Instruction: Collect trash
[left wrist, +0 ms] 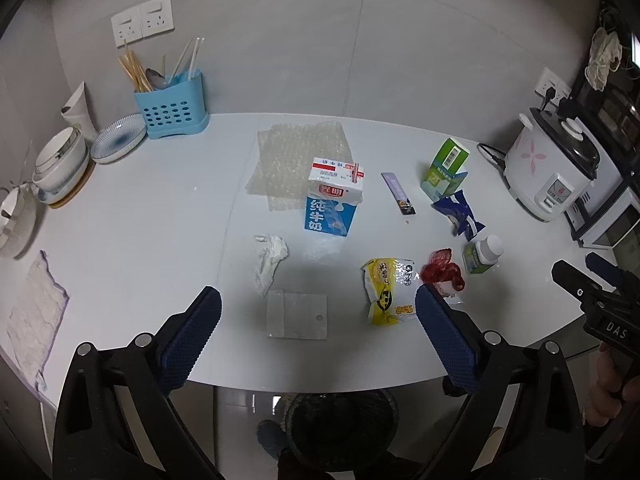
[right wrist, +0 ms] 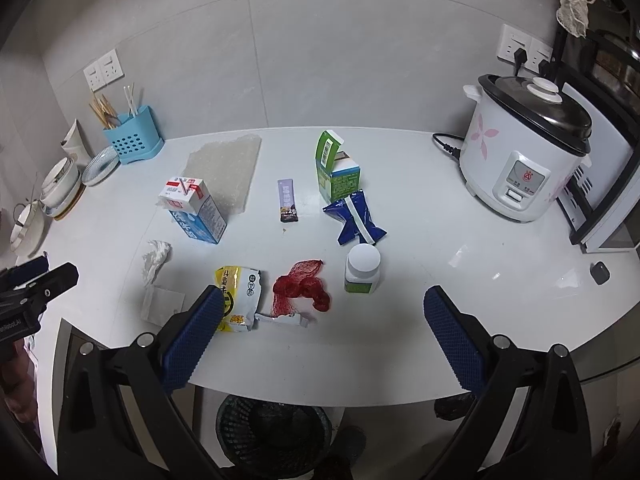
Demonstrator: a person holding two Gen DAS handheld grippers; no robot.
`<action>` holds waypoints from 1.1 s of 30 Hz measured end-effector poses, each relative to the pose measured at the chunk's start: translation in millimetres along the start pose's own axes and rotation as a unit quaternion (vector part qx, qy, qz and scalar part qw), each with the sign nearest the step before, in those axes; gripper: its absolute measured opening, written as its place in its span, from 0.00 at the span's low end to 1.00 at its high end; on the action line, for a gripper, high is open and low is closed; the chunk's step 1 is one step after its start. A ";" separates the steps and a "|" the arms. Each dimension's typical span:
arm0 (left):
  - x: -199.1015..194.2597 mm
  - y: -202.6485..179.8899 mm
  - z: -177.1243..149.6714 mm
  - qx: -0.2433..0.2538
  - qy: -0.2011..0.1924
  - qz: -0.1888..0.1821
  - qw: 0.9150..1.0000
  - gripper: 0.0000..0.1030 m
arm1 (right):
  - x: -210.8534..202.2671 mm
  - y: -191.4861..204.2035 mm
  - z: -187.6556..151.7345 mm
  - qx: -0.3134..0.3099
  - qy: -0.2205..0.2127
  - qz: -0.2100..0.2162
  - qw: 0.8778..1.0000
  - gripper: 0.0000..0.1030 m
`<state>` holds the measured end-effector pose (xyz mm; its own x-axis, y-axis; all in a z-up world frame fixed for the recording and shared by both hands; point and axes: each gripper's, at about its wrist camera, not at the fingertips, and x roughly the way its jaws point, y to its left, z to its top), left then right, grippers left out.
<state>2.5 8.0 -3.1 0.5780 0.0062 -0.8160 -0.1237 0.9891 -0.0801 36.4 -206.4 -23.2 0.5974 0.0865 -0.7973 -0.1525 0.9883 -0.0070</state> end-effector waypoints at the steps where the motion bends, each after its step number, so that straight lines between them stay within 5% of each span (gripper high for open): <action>1: -0.9 0.1 0.6 0.002 -0.002 0.001 1.000 0.92 | -0.6 0.0 0.7 -0.003 -0.001 -0.001 1.000 0.93; 33: 6.9 -5.3 2.4 -0.009 0.005 -0.011 1.000 0.94 | -1.7 -9.1 -0.6 0.019 -0.004 -0.007 1.000 0.93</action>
<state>9.1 3.2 -6.9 0.5731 -0.0162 -0.8194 -0.1265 0.9861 -0.1080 36.3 -215.7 -22.1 0.6054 0.0743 -0.7925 -0.1143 0.9934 0.0059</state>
